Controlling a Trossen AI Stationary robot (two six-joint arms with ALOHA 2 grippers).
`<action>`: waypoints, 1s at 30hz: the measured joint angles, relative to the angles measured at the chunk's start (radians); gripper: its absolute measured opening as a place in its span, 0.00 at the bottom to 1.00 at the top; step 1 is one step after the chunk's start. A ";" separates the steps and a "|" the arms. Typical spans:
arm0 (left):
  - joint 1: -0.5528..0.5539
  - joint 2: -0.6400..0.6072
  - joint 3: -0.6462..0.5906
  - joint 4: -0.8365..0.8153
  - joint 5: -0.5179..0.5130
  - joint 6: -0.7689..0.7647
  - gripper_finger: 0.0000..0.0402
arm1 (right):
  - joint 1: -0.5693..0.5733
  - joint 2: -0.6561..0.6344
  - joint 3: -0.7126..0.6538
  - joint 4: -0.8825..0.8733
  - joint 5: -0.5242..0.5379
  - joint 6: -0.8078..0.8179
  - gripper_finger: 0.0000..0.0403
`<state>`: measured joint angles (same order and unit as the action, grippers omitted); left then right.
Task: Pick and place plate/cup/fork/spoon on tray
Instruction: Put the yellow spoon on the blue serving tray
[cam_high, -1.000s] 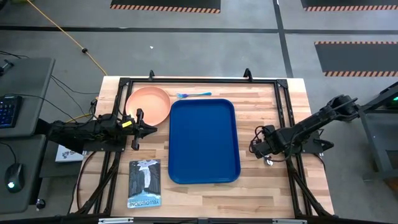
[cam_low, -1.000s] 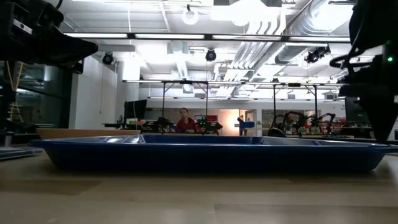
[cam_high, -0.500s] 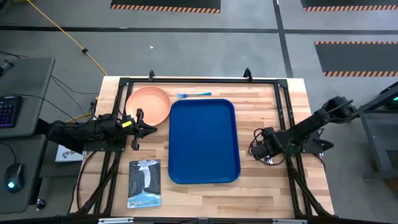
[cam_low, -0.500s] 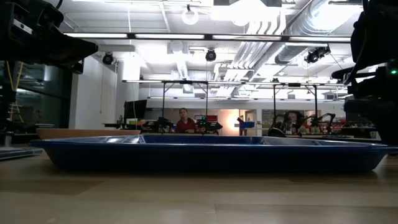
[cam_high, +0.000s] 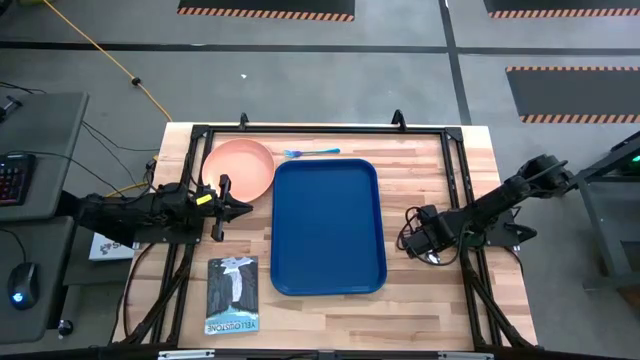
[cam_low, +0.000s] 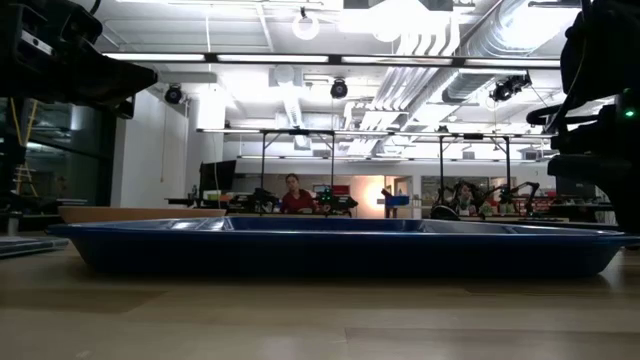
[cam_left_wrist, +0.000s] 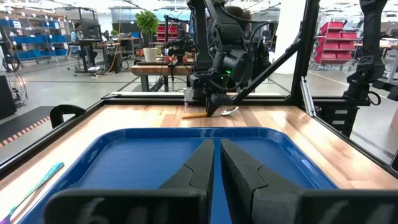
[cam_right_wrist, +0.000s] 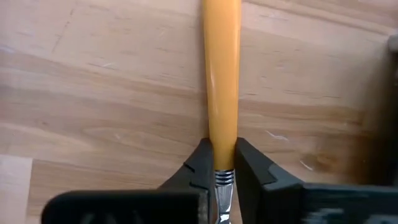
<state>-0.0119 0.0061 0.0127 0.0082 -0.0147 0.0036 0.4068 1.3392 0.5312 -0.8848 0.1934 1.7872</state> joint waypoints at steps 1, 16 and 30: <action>0.000 0.000 0.000 0.000 0.000 0.000 0.05 | 0.000 0.000 0.000 0.000 0.001 -0.004 0.05; 0.000 0.000 0.000 0.000 0.000 0.000 0.05 | 0.000 -0.011 0.146 -0.205 0.090 -0.084 0.08; 0.000 0.000 0.000 0.000 0.000 0.000 0.05 | -0.040 0.035 0.517 0.113 0.307 -0.903 0.09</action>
<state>-0.0118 0.0059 0.0128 0.0082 -0.0147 0.0036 0.3670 1.3738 1.0483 -0.7715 0.5008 0.8839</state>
